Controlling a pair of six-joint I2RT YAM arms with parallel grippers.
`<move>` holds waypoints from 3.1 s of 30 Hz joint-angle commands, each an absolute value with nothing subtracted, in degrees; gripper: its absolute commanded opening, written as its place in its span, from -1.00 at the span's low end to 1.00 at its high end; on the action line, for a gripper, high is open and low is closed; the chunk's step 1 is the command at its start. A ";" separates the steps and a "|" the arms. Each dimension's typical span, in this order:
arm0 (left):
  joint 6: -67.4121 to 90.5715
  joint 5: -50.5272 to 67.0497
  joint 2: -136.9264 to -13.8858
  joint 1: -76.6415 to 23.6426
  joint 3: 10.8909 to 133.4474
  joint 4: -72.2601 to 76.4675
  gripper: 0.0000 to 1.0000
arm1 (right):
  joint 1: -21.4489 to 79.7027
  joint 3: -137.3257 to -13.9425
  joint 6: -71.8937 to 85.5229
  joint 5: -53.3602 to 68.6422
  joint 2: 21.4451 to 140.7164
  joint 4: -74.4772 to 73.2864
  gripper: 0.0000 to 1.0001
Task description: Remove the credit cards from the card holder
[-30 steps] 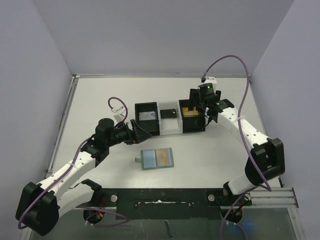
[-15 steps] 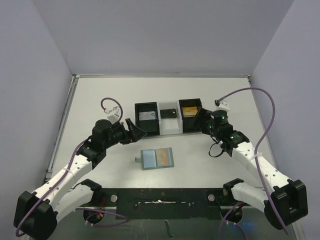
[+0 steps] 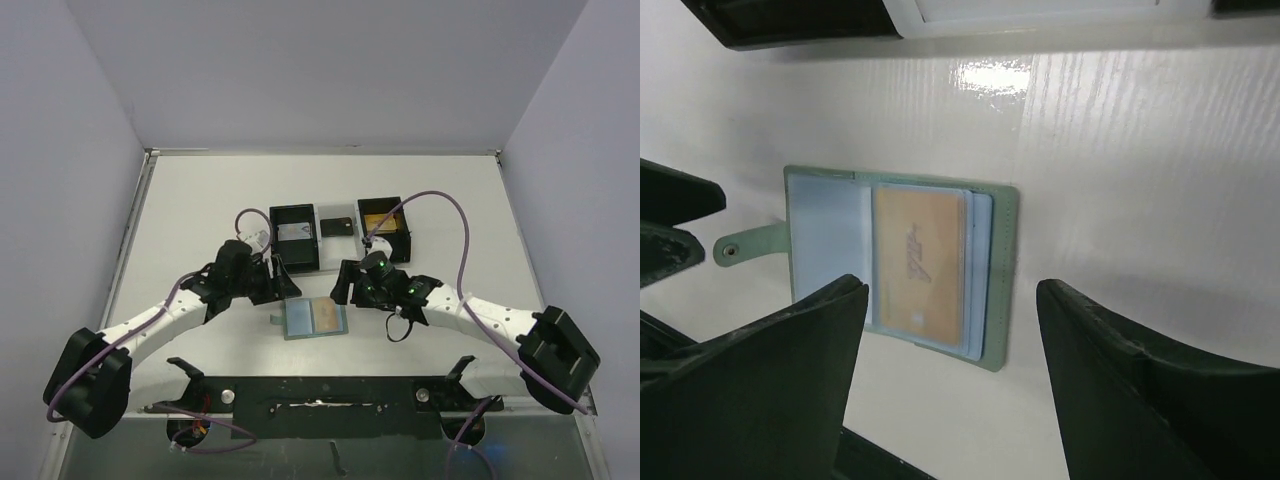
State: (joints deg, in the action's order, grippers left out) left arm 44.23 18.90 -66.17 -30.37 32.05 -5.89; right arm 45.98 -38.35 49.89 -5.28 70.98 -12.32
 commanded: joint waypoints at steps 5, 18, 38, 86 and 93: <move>40.49 15.70 -71.58 -34.18 37.44 -11.46 0.05 | 48.36 -42.53 52.80 -2.35 77.36 -7.13 0.20; 40.71 14.44 -75.17 -34.85 37.44 -14.31 -0.16 | 49.32 -44.55 53.88 -0.61 81.95 -8.02 -0.05; 39.17 15.64 -79.62 -35.92 36.92 -13.43 -0.43 | 49.82 -52.34 52.72 -1.75 91.05 -18.50 -0.18; 39.31 16.96 -79.97 -35.95 36.25 -11.95 -0.63 | 52.79 -58.98 52.13 -9.21 91.69 -28.66 0.08; 39.28 17.14 -79.98 -35.94 36.38 -11.86 -0.63 | 52.87 -58.71 51.49 -5.75 94.80 -26.54 0.07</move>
State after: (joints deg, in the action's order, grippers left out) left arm 39.83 15.90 -79.64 -35.59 34.83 -13.85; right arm 52.56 -57.65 51.46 -6.44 93.60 -27.94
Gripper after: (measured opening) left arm 0.189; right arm 0.541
